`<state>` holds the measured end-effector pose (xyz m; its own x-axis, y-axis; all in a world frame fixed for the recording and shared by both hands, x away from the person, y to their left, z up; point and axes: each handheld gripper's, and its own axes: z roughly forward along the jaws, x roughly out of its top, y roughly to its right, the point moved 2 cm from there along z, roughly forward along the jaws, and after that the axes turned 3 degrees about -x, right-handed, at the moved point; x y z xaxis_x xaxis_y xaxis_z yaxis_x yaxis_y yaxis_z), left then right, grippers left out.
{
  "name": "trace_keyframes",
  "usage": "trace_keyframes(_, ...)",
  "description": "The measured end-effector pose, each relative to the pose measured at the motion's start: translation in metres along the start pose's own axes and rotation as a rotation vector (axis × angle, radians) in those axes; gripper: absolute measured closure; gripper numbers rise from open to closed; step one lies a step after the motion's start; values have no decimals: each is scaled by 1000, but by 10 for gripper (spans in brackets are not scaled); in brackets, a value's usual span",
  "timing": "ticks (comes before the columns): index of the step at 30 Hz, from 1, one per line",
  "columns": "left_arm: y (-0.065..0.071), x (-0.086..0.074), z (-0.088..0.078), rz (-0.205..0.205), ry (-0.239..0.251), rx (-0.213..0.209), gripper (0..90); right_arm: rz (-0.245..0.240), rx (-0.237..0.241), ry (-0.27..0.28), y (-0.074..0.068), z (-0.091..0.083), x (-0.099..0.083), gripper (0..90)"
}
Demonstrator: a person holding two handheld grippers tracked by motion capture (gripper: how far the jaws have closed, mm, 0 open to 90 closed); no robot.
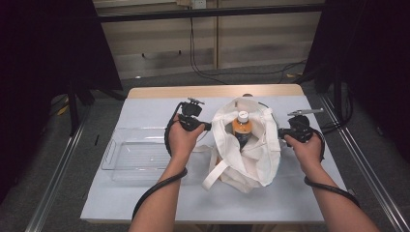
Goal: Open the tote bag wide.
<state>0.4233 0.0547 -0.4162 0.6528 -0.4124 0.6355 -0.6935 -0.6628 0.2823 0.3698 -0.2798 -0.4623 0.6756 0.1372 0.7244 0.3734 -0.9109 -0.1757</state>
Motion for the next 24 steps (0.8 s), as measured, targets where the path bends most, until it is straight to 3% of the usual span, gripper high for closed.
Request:
trace_keyframes(15, 3, -6, 4, 7, -38, 7, 874, -6, -16, -31, 3, 1, -11, 886)
trace_keyframes(24, 4, -6, -2, -5, -7, -13, 824, -10, -7, -6, 0, -4, -6, 878)
